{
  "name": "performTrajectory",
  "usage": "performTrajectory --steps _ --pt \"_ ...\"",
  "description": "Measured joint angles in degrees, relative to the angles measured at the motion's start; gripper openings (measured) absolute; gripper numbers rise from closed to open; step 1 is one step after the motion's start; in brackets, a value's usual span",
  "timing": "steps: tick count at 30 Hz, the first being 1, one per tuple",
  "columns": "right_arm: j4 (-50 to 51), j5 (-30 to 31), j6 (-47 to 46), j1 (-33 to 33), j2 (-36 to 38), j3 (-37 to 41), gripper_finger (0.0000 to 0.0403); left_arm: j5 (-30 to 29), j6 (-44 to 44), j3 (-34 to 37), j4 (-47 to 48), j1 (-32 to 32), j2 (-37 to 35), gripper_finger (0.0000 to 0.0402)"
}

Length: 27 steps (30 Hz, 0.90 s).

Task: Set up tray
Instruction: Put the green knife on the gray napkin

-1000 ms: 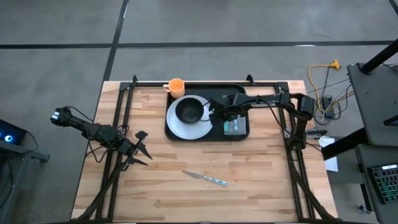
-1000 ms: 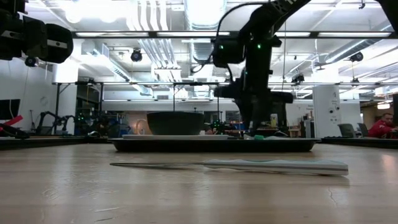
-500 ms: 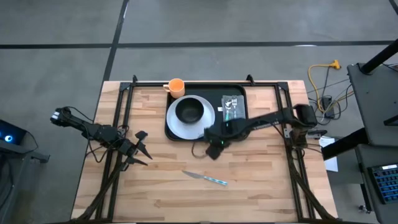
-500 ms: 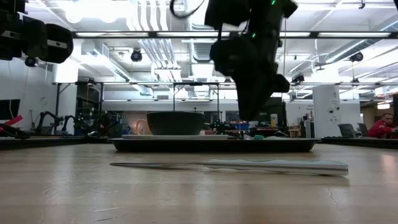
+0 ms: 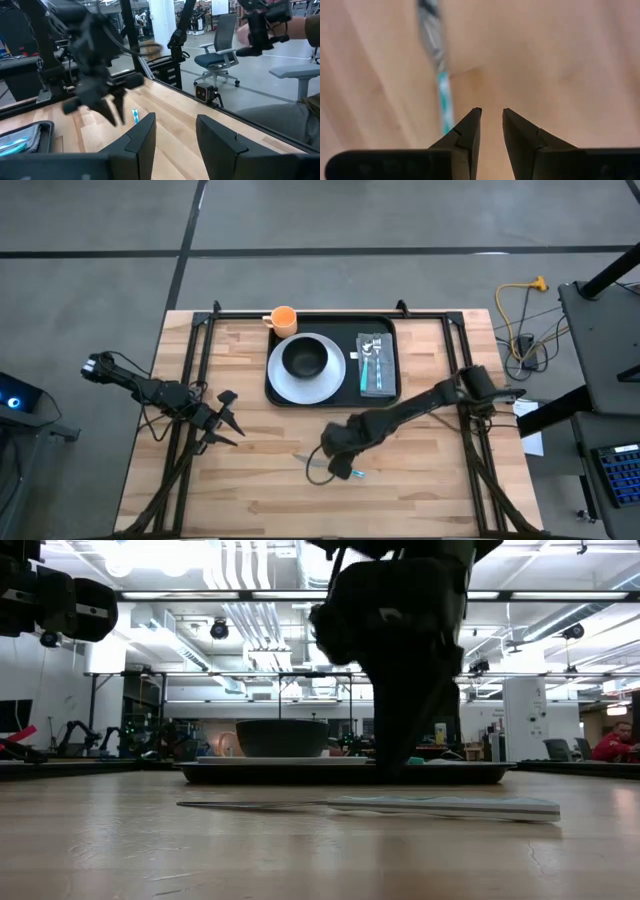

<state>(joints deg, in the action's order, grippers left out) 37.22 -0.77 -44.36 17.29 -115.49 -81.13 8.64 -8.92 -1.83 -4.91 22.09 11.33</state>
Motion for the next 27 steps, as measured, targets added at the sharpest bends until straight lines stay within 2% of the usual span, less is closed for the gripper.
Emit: performTrajectory --steps 3,11,21,24,27 --pt "0.04 -2.58 1.37 1.39 -3.83 -3.15 0.0073 0.0 -0.01 0.0 -0.01 0.0 0.0 0.0122" --pt "0.47 -2.35 2.24 2.81 -9.67 -11.26 0.0072 0.0 -0.01 0.0 0.0 0.02 0.0 0.0122" --pt "9.32 -3.54 2.68 3.07 -14.72 -17.01 0.0071 0.0 0.01 0.0 -0.02 0.02 0.0 0.0122" --pt "11.33 -3.98 2.53 3.0 -16.29 -19.04 0.0059 0.0 -0.01 0.0 -0.01 0.01 0.0 0.0122" --pt "13.6 -3.11 1.56 3.0 -16.66 -20.79 0.0024 0.0 -0.01 0.0 0.01 0.01 0.0 0.0122"
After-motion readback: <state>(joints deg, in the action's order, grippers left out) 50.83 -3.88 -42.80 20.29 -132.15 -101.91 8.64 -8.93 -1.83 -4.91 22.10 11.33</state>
